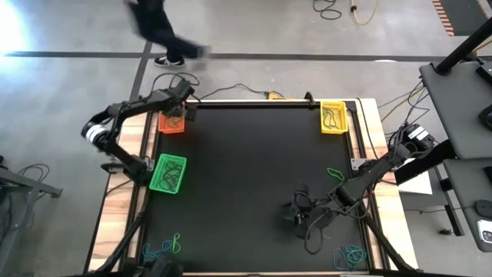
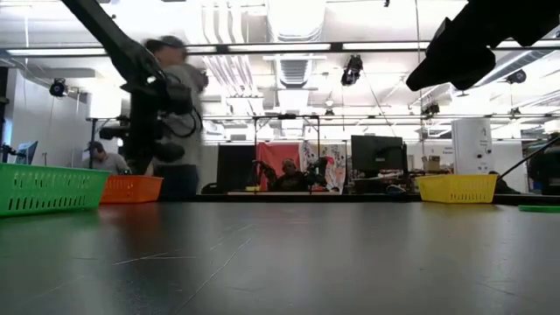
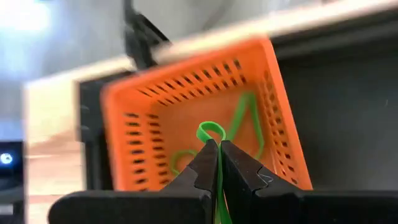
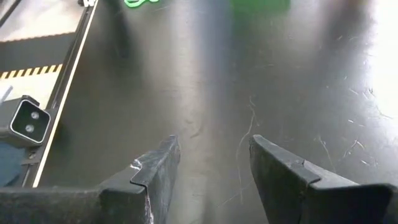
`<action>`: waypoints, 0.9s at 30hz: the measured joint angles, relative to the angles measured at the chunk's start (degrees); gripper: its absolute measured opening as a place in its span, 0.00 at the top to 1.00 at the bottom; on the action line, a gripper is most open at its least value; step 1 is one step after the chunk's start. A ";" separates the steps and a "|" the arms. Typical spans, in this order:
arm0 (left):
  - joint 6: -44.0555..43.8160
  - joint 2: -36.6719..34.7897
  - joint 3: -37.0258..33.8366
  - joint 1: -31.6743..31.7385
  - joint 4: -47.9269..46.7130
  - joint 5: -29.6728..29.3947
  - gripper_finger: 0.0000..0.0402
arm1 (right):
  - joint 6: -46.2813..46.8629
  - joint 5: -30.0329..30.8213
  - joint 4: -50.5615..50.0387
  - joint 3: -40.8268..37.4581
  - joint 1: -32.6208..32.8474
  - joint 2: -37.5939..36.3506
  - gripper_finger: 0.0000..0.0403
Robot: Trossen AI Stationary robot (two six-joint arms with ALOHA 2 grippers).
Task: Sort rubber bands into baskets
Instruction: Put the middle right green rubber band into the orange bin, then put the bottom left green rubber band into the orange bin
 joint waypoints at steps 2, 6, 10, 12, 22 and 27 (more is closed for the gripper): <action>0.44 3.25 1.67 1.44 -2.17 3.19 1.00 | 0.38 0.04 0.00 -0.02 0.37 0.00 0.54; 0.57 6.93 5.39 2.18 -5.88 4.14 1.00 | 1.12 0.00 0.00 -0.07 1.57 0.00 0.54; 1.38 8.80 5.93 3.03 -6.86 4.98 1.00 | 1.15 0.00 -0.14 -0.09 2.60 0.00 0.54; 2.17 9.29 6.02 3.46 -6.58 5.10 0.98 | 1.31 0.02 -0.20 -0.11 3.19 0.00 0.54; 3.34 8.50 6.32 3.51 -7.79 6.37 0.75 | 2.56 0.02 -0.53 -0.11 4.24 0.02 0.54; 5.11 5.03 6.30 2.50 -12.44 11.03 0.63 | -0.21 0.05 -0.50 -0.12 4.20 0.02 0.54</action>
